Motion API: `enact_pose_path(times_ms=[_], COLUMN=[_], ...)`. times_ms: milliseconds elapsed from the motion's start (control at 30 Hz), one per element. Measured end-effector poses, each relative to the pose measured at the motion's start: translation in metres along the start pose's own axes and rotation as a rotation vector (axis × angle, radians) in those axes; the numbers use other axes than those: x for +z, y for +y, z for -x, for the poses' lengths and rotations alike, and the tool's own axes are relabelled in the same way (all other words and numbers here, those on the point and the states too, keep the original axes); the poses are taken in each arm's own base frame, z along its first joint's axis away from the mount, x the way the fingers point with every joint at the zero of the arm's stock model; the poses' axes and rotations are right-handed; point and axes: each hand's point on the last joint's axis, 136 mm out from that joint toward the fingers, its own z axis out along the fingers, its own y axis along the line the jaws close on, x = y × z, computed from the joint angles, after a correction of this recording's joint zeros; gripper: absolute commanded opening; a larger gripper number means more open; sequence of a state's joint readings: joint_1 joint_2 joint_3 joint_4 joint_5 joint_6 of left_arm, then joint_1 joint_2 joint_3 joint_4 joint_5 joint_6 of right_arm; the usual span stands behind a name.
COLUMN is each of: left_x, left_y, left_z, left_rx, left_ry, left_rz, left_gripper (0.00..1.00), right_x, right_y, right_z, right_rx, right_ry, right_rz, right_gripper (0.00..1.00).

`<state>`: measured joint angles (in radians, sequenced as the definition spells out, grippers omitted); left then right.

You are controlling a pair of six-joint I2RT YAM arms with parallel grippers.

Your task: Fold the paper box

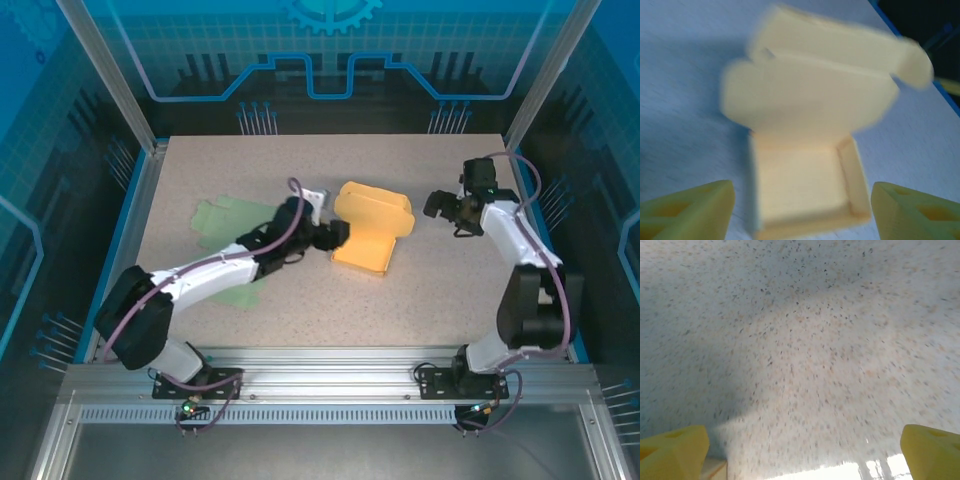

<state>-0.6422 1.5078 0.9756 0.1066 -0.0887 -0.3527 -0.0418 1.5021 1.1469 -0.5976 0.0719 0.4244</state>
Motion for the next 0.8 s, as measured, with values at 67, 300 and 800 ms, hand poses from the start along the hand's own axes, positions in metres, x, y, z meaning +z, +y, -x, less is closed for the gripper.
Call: enact_pose_path(times_ms=[67, 300, 800], left_x=[0.003, 0.061, 0.104], left_y=[0.02, 0.057, 0.048], left_z=[0.014, 0.034, 0.01], left_rx=[0.012, 0.108, 0.326], left_ry=[-0.009, 0.108, 0.259], left_rz=[0.026, -0.044, -0.217], left_gripper=[0.74, 0.74, 0.71], right_x=[-0.014, -0.04, -0.002], right_y=[-0.001, 0.013, 0.074], right_z=[-0.009, -0.042, -0.055], right_rx=[-0.008, -0.067, -0.349], right_ry=[-0.026, -0.052, 0.055], right_rz=[0.015, 0.162, 0.285], right_gripper=[0.9, 0.73, 0.81])
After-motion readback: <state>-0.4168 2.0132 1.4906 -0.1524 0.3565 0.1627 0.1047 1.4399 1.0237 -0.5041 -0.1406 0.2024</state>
